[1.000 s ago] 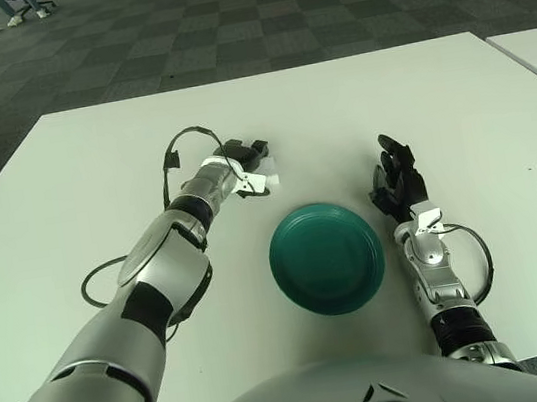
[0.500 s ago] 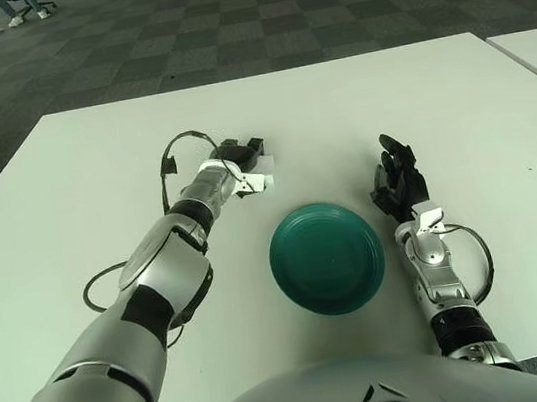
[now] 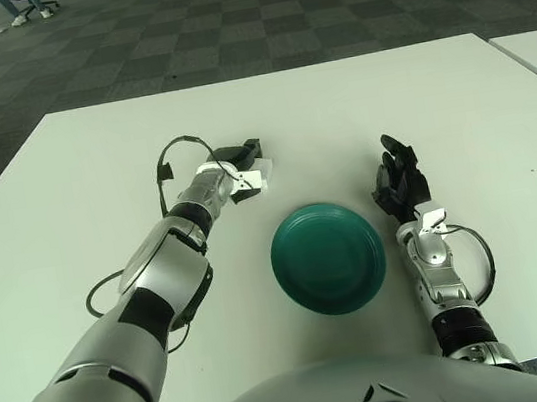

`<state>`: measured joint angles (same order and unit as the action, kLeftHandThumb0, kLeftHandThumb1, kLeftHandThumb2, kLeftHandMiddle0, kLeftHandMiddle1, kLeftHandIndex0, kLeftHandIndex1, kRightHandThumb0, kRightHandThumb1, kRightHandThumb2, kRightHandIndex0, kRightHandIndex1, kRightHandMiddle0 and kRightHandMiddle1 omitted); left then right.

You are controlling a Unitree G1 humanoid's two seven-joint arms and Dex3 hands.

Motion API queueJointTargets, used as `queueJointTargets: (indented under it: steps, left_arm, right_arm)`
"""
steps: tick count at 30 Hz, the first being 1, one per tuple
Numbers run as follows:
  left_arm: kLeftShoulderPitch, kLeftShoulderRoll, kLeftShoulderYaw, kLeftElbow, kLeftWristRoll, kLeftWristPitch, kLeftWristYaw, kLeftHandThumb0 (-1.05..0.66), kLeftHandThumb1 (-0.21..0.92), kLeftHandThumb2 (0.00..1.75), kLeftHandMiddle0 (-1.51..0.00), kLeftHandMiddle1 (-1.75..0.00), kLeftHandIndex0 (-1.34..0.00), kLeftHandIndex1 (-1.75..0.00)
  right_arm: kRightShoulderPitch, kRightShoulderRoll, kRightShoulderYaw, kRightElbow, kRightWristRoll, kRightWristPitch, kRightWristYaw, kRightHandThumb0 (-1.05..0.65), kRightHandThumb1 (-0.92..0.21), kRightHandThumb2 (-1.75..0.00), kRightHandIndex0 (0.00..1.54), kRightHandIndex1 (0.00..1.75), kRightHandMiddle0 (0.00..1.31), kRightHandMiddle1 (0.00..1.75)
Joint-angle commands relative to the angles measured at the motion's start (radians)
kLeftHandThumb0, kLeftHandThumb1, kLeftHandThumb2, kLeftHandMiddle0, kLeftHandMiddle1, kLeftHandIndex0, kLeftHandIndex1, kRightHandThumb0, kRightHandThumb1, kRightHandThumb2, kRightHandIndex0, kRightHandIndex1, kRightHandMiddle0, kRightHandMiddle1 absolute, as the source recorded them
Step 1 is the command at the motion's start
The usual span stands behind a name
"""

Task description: Put the charger into the plate.

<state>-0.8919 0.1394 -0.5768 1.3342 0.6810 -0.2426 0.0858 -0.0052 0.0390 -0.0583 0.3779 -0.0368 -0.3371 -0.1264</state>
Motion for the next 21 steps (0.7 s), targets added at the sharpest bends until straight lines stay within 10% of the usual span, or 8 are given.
queueJointTargets:
  steps: [1, 14, 21]
  left_arm:
    - [-0.015, 0.024, 0.061, -0.013, -0.061, -0.044, -0.059, -0.46, 0.33, 1.29, -0.99, -1.75, -0.59, -1.75]
    - [0.052, 0.093, 0.269, -0.262, -0.300, -0.324, -0.161, -0.44, 0.39, 1.22, -1.03, -1.75, -0.55, -1.75]
    - [0.148, 0.112, 0.312, -0.517, -0.381, -0.315, -0.259, -0.46, 0.33, 1.29, -1.06, -1.75, -0.59, -1.75]
  right_arm:
    - [0.114, 0.017, -0.007, 0.113, 0.021, 0.095, 0.009, -0.67, -0.92, -0.79, 0.13, 0.01, 0.00, 0.57]
    - [0.121, 0.015, -0.021, 0.123, 0.036, 0.083, 0.023, -0.66, -0.92, -0.76, 0.14, 0.01, 0.00, 0.57]
    - [0.126, 0.007, -0.021, 0.119, 0.025, 0.093, 0.023, -0.66, -0.92, -0.75, 0.14, 0.00, 0.00, 0.56]
